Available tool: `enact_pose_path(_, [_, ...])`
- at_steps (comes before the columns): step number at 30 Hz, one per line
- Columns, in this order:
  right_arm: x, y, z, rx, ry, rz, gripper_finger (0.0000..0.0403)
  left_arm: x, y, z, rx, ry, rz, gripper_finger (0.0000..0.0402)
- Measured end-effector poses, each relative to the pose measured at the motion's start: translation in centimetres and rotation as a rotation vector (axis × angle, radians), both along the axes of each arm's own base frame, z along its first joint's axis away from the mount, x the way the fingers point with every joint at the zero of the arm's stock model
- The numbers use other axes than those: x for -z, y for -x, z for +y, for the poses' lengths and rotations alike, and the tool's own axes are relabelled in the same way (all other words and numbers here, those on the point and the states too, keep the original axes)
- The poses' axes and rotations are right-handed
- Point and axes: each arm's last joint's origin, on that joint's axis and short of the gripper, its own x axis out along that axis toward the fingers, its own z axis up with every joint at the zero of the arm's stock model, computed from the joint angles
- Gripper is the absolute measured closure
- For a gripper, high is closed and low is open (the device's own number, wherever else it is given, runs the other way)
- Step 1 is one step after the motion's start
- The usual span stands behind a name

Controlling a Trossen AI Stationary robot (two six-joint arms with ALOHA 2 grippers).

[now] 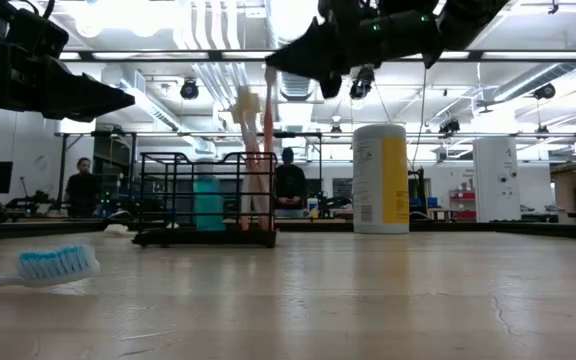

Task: Pick & Place toothbrushing station
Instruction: Put the orange toothbrush into the right section of the wire organizer

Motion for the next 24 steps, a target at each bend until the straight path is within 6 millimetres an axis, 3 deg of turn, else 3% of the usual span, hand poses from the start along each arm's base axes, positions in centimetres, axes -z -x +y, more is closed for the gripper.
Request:
enact_pose_path(12, [-0.3,0.0,0.0,0.003,-0.002,-0.027,0.0390,0.0,0.0,0.0,0.000,0.000,0.000,0.0215])
enact_pose_path(24, [1.4,-1.0,0.2,0.001,-0.010,-0.008,0.0390,0.0,0.0,0.0,0.000,0.000,0.000,0.0215])
